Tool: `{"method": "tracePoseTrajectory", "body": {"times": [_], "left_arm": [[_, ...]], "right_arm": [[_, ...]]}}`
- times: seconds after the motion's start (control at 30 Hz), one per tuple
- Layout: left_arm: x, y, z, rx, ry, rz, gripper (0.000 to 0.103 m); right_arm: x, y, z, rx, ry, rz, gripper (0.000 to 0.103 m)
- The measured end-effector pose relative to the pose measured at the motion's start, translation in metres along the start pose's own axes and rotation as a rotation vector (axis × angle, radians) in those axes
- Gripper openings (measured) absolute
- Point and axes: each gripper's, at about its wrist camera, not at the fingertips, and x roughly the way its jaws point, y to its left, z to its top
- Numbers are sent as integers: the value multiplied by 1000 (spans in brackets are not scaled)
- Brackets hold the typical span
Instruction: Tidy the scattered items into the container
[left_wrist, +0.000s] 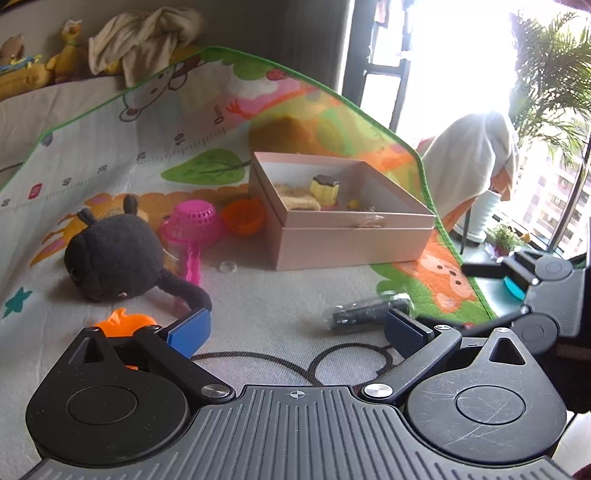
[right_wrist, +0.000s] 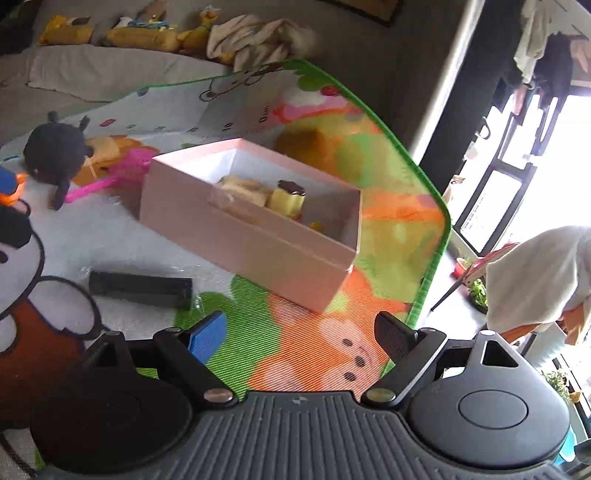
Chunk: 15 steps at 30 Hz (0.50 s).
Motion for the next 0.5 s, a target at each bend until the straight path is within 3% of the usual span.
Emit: {"method": "tracePoseTrajectory", "body": {"times": [0.1, 0.17, 0.37, 0.5], "left_arm": [[6, 3, -4, -15, 22, 11, 102], [9, 5, -5, -23, 28, 38, 102], [2, 17, -11, -49, 24, 135, 102], [-8, 28, -18, -71, 21, 162, 102]], "right_arm": [[-6, -19, 2, 152, 20, 188, 100], [-9, -17, -1, 175, 15, 273, 101], [-1, 17, 8, -5, 8, 402, 103], [18, 34, 19, -6, 64, 415, 103]]}}
